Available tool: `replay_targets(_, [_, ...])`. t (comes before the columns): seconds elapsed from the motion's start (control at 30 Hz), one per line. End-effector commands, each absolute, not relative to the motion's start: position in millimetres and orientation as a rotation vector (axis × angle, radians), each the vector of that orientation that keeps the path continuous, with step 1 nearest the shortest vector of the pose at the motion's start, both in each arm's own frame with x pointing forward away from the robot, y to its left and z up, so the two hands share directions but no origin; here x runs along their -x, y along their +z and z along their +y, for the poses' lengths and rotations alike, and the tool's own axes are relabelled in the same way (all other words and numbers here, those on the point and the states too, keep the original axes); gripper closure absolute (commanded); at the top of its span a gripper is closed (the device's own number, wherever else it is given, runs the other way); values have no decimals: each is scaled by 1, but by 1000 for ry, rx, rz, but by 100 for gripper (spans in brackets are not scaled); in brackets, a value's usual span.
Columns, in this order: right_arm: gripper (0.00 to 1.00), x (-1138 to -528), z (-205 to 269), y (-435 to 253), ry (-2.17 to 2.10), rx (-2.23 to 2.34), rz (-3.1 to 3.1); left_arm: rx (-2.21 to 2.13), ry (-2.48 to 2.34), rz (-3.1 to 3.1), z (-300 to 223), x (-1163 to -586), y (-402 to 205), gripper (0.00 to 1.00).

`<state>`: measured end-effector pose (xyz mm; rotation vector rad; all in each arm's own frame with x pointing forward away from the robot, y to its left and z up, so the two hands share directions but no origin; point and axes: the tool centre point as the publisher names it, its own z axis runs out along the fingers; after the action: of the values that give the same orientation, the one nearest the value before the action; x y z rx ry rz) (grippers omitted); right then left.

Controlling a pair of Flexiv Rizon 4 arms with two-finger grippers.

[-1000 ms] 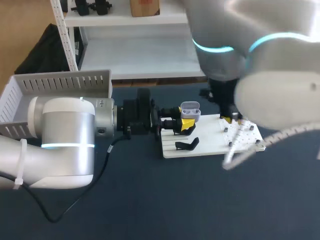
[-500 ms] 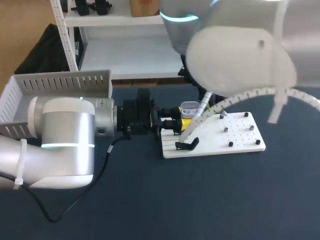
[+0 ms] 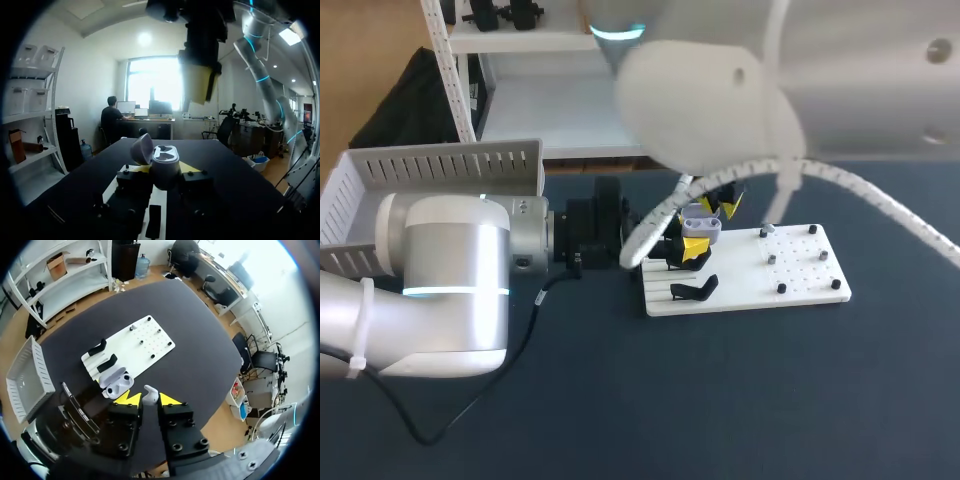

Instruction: Pick up each earbud case from the left stands, insert the matching earbuds, close the lid, and place the case in the box.

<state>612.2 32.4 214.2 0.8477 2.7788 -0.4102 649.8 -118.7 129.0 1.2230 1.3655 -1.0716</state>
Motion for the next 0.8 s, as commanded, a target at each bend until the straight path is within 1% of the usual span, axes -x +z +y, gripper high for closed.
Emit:
replay_targets(0.03, [100, -617, 38, 211, -501, -894, 2767, -1217, -1067, 1363, -119, -649, 128, 100])
replay_targets(0.4, [100, -621, 51, 198, -484, -890, 2779, -1217, -1067, 1363, -119, -649, 128, 100])
replay_targets(0.8, [100, -627, 47, 182, -488, -864, 2802, -1217, -1067, 1363, -119, -649, 128, 100])
